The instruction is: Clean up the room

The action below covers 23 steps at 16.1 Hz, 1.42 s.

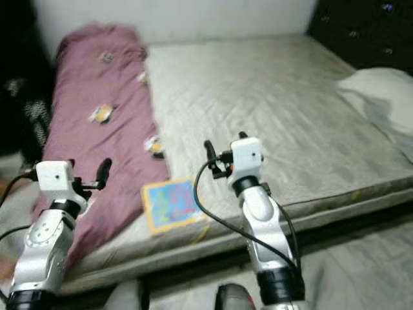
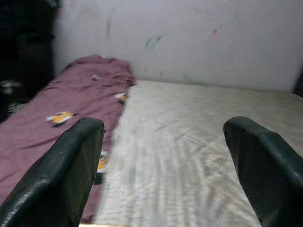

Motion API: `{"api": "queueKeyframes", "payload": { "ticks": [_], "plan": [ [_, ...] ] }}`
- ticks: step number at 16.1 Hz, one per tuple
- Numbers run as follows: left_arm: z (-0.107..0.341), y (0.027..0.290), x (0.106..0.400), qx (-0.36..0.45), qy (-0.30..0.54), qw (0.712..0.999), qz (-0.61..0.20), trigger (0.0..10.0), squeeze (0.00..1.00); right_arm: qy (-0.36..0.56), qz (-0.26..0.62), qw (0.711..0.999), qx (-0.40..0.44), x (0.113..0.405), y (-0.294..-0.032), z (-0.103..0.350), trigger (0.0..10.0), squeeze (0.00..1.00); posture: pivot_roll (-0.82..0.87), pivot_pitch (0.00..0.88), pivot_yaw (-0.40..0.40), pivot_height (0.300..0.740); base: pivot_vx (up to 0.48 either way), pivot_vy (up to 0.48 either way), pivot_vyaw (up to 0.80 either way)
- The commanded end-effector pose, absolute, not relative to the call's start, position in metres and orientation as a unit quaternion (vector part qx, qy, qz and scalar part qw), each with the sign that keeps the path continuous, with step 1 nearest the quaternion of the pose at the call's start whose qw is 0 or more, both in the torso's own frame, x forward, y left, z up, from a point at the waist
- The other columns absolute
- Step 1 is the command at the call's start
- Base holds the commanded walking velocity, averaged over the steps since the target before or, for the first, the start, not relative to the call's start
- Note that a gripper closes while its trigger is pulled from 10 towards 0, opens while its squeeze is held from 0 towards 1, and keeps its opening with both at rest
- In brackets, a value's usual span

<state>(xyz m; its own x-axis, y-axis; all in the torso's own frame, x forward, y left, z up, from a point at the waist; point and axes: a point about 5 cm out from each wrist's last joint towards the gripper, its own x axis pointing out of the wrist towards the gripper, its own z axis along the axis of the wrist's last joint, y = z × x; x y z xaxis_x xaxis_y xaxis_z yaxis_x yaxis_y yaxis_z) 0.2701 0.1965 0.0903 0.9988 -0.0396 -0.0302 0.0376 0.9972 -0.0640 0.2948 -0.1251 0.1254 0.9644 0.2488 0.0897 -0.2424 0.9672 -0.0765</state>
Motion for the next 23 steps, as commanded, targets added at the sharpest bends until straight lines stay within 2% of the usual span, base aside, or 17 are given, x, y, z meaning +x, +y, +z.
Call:
{"api": "queueKeyframes", "payload": {
  "ticks": [1, 6, 9, 16, 23],
  "plan": [
    [0.091, 0.186, 0.272, -0.036, 0.018, 0.999, -0.036, 10.0, 0.0, -0.05, 0.112, 0.992, -0.038, 0.295, -0.135, 0.126, 10.0, 0.0, -0.04, 0.004, 0.0, 0.666, 0.296, 0.0, 0.0],
    [0.092, 0.191, 0.272, -0.04, 0.019, 0.999, -0.016, 10.0, 0.0, -0.05, 0.115, 0.991, -0.036, 0.295, -0.133, 0.127, 10.0, 0.0, -0.04, 0.025, 0.0, 0.666, 0.059, 0.0, 0.0],
    [0.09, 0.204, 0.27, -0.053, 0.028, 0.998, 0.021, 10.0, 0.0, -0.047, 0.121, 0.991, -0.033, 0.294, -0.133, 0.126, 10.0, 0.0, -0.04, 0.035, -0.005, 0.666, 0.0, 0.0, 0.0],
    [0.085, 0.212, 0.271, -0.064, 0.049, 0.995, 0.053, 10.0, 0.0, -0.04, 0.121, 0.991, -0.029, 0.293, -0.134, 0.125, 10.0, 0.0, -0.04, 0.05, -0.006, 0.581, 0.0, 0.0, 0.0],
    [0.089, 0.222, 0.275, -0.061, 0.045, 0.993, 0.094, 10.0, 0.0, -0.03, 0.119, 0.992, -0.031, 0.294, -0.135, 0.123, 10.0, 0.0, -0.04, 0.056, -0.011, 0.581, 0.0, 0.0, 0.0]
  ]
}}
